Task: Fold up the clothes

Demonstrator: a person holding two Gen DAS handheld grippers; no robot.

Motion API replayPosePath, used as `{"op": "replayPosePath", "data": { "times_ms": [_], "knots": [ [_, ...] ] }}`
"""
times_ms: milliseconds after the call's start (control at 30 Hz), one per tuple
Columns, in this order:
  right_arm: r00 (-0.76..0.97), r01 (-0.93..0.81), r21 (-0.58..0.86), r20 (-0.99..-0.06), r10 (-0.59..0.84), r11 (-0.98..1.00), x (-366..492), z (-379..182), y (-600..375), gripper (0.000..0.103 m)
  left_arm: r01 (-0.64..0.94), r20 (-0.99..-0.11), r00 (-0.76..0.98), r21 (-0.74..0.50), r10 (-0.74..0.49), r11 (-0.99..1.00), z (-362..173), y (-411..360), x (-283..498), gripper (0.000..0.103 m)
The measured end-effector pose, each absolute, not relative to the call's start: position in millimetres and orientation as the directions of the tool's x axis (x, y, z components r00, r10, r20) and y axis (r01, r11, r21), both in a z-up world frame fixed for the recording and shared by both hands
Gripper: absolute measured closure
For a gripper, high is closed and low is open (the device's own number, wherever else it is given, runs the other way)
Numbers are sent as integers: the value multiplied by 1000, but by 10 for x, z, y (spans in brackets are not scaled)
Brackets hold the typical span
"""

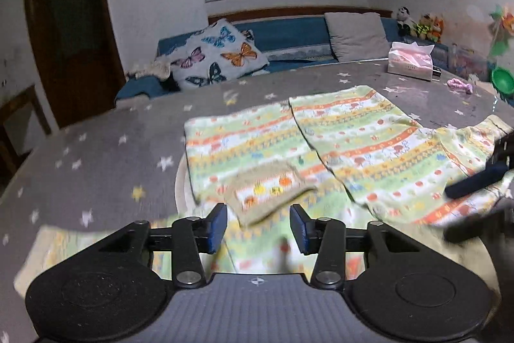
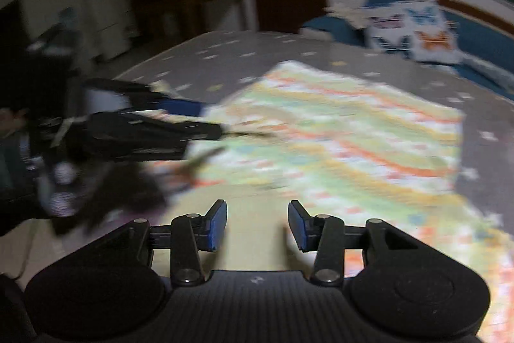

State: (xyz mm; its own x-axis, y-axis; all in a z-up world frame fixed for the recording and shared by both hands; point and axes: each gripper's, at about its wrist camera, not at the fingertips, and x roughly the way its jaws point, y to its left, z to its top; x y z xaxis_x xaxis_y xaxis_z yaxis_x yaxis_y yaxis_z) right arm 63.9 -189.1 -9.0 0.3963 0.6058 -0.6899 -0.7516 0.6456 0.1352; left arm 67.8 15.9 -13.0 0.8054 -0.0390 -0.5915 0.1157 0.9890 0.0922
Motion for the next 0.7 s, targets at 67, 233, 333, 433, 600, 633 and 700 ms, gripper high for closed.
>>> {"op": "replayPosePath", "data": {
  "times_ms": [67,233,333,433,600,633,700],
  "knots": [
    [389,-774,106,-698,601,624,536,-160,-1761,65,114,-599,799,71,-50,991,-158,150,612,68],
    [398,-743,120,-713,578,659,541,-348,-1678,88,140,-599,795,32,-93,990,-207,109,491,72],
    [439,-713,115,-697,568,692,528,-297,-1750,98,149,-605,790,27,-103,988,-241,84,480,74],
    [465,-674,161,-666,584,721,542,-177,-1946,98,165,-602,789,15,-123,986,-254,61,449,74],
    [495,-604,271,-609,619,749,585,10,-2254,98,226,-589,788,9,-178,974,-275,-45,367,74],
    [500,-597,280,-603,622,752,582,27,-2280,98,240,-589,787,17,-184,971,-291,-81,352,75],
    [509,-591,283,-596,621,755,584,40,-2302,98,262,-590,786,42,-188,964,-323,-157,330,77]
  ]
}}
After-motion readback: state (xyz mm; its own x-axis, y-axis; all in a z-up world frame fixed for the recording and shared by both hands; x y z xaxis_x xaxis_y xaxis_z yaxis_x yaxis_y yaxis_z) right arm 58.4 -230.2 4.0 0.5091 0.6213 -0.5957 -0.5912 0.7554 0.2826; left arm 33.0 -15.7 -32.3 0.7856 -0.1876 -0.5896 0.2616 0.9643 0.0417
